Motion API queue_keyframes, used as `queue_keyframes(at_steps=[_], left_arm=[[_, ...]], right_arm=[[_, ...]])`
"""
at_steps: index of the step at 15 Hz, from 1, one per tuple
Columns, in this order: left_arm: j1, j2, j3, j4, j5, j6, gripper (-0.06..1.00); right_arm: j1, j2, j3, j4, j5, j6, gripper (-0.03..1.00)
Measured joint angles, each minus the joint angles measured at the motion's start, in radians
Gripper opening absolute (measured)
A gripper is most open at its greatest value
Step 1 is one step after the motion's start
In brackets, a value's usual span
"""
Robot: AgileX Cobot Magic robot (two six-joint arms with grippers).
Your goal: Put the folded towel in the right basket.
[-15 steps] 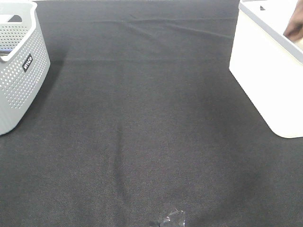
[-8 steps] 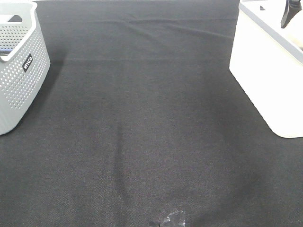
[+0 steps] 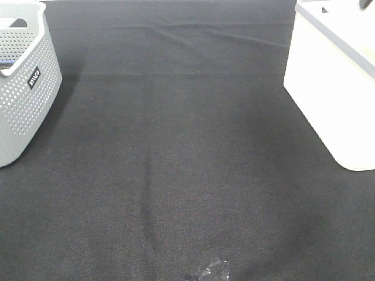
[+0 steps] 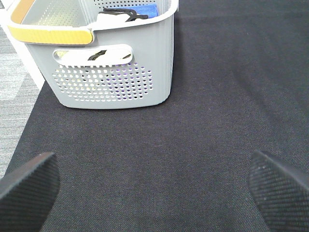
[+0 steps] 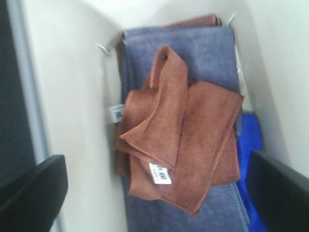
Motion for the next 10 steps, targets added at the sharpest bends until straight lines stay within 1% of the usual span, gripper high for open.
queue_keyframes(at_steps=[2, 4, 5, 6, 7, 8, 10], left_arm=[[0.000, 0.000, 0.000, 0.000, 0.000, 0.000, 0.99], [0.000, 0.000, 0.000, 0.000, 0.000, 0.000, 0.99], [0.000, 0.000, 0.000, 0.000, 0.000, 0.000, 0.99], [0.000, 0.000, 0.000, 0.000, 0.000, 0.000, 0.99], [0.000, 0.000, 0.000, 0.000, 0.000, 0.000, 0.99], [0.000, 0.000, 0.000, 0.000, 0.000, 0.000, 0.99], [0.000, 0.000, 0.000, 0.000, 0.000, 0.000, 0.99]], right_arm=[[0.002, -0.146, 0.095, 0.017, -0.004, -0.003, 0.96], [0.002, -0.307, 0.273, 0.007, -0.004, -0.002, 0.96], [0.002, -0.404, 0.394, 0.007, -0.019, -0.001, 0.96], [0.002, -0.580, 0.571, 0.023, -0.086, -0.005, 0.96], [0.002, -0.713, 0.681, 0.036, -0.123, -0.011, 0.96], [0.002, -0.826, 0.789, 0.040, -0.148, -0.012, 0.96], [0.002, -1.051, 1.004, 0.040, -0.157, -0.016, 0.96]])
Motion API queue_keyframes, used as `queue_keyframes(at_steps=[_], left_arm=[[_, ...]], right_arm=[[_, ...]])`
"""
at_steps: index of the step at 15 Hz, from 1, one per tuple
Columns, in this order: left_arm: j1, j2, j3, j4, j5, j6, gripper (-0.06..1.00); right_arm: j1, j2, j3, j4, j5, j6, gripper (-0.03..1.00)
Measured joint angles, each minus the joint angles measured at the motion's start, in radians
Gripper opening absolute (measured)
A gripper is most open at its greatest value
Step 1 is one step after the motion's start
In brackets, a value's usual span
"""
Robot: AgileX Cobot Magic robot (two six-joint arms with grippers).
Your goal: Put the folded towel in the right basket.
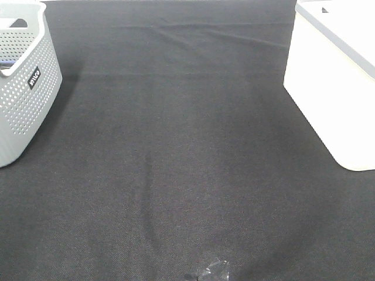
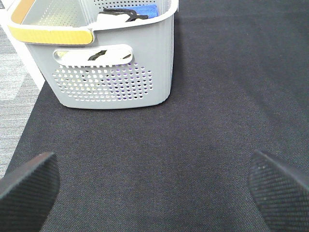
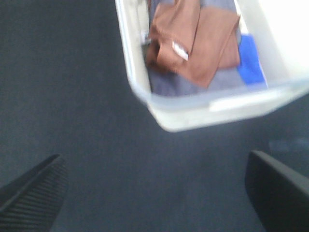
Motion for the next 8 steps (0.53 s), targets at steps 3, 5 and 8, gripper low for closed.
queue_keyframes(at_steps=[3, 5, 8], left_arm=[[0.000, 0.000, 0.000, 0.000, 0.000, 0.000, 0.99], [0.000, 0.000, 0.000, 0.000, 0.000, 0.000, 0.99], [0.000, 0.000, 0.000, 0.000, 0.000, 0.000, 0.99]], right_arm=[[0.000, -0.372, 0.241, 0.001, -0.001, 0.000, 0.96], [0.000, -0.456, 0.289, 0.004, -0.001, 0.000, 0.96], [0.000, -0.664, 0.413, 0.000, -0.001, -0.002, 0.96]])
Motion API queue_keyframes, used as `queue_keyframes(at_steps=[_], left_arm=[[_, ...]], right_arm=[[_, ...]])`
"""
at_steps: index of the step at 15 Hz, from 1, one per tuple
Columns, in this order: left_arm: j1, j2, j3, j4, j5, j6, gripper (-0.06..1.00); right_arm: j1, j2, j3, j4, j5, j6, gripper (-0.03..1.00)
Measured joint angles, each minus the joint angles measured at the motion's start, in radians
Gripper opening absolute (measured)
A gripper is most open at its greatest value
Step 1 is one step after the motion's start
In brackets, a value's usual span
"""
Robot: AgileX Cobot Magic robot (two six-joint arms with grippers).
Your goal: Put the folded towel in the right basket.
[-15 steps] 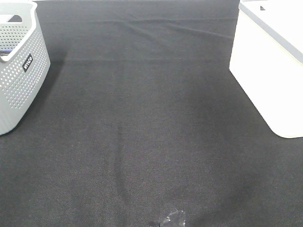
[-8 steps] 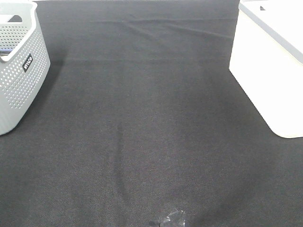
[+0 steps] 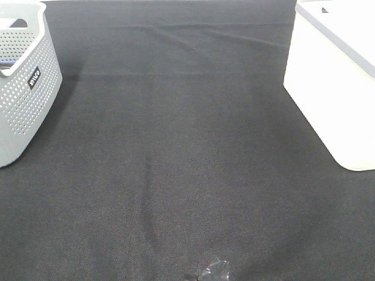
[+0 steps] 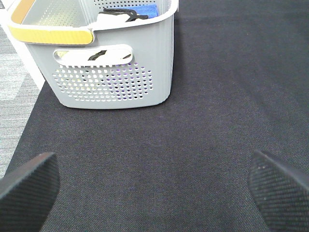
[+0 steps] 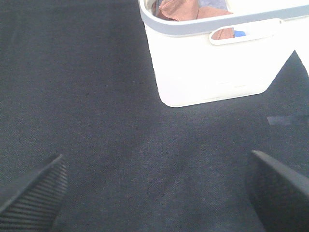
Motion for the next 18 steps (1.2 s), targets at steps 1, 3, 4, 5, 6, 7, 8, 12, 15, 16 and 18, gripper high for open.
queue_keyframes(at_steps=[1, 3, 4, 5, 6, 7, 8, 12, 15, 16, 18], left_arm=[[0.000, 0.000, 0.000, 0.000, 0.000, 0.000, 0.99], [0.000, 0.000, 0.000, 0.000, 0.000, 0.000, 0.99], [0.000, 0.000, 0.000, 0.000, 0.000, 0.000, 0.99], [0.000, 0.000, 0.000, 0.000, 0.000, 0.000, 0.99], [0.000, 0.000, 0.000, 0.000, 0.000, 0.000, 0.99], [0.000, 0.000, 0.000, 0.000, 0.000, 0.000, 0.99], [0.000, 0.000, 0.000, 0.000, 0.000, 0.000, 0.99], [0.000, 0.000, 0.000, 0.000, 0.000, 0.000, 0.99], [0.000, 0.000, 0.000, 0.000, 0.000, 0.000, 0.99], [0.000, 0.000, 0.000, 0.000, 0.000, 0.000, 0.99], [0.000, 0.000, 0.000, 0.000, 0.000, 0.000, 0.99]], right_arm=[[0.000, -0.068, 0.032, -0.001, 0.001, 0.000, 0.96], [0.000, -0.152, 0.066, -0.005, 0.001, 0.000, 0.96], [0.000, -0.190, 0.087, -0.007, 0.001, 0.000, 0.96], [0.000, -0.230, 0.108, -0.007, 0.001, 0.001, 0.96], [0.000, -0.267, 0.132, -0.007, 0.004, 0.004, 0.96], [0.000, -0.287, 0.152, -0.007, 0.010, 0.014, 0.96], [0.000, -0.289, 0.162, -0.008, 0.011, 0.034, 0.96], [0.000, -0.289, 0.168, -0.012, 0.008, 0.052, 0.96], [0.000, -0.289, 0.168, -0.012, 0.008, 0.052, 0.96], [0.000, -0.289, 0.168, -0.012, 0.008, 0.052, 0.96], [0.000, -0.289, 0.168, -0.012, 0.008, 0.052, 0.96]])
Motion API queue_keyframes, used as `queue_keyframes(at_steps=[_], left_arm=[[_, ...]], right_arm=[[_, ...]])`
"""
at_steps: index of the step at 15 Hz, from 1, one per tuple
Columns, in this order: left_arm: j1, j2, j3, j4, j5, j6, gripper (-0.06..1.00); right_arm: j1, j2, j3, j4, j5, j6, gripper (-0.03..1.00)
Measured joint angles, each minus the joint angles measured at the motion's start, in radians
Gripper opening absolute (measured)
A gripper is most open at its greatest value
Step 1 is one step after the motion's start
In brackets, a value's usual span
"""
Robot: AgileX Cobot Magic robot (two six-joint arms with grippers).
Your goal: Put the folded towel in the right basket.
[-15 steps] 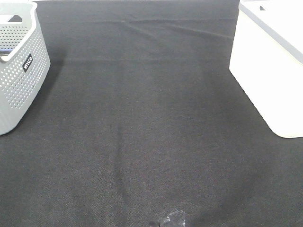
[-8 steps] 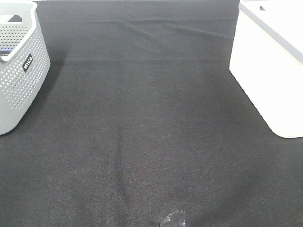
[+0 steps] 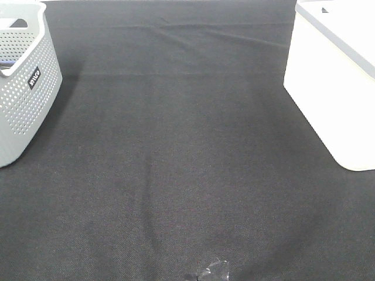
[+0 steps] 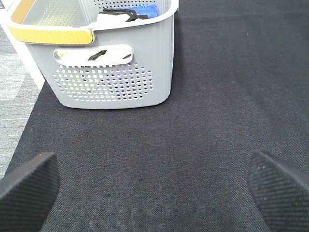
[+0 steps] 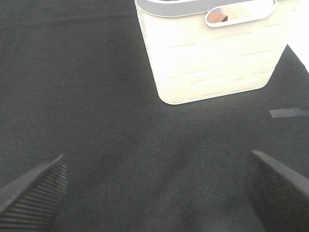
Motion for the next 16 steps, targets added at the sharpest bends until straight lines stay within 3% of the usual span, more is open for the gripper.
queue_keyframes(at_steps=[16], left_arm=[[0.000, 0.000, 0.000, 0.000, 0.000, 0.000, 0.99]], right_arm=[[0.000, 0.000, 0.000, 0.000, 0.000, 0.000, 0.96]])
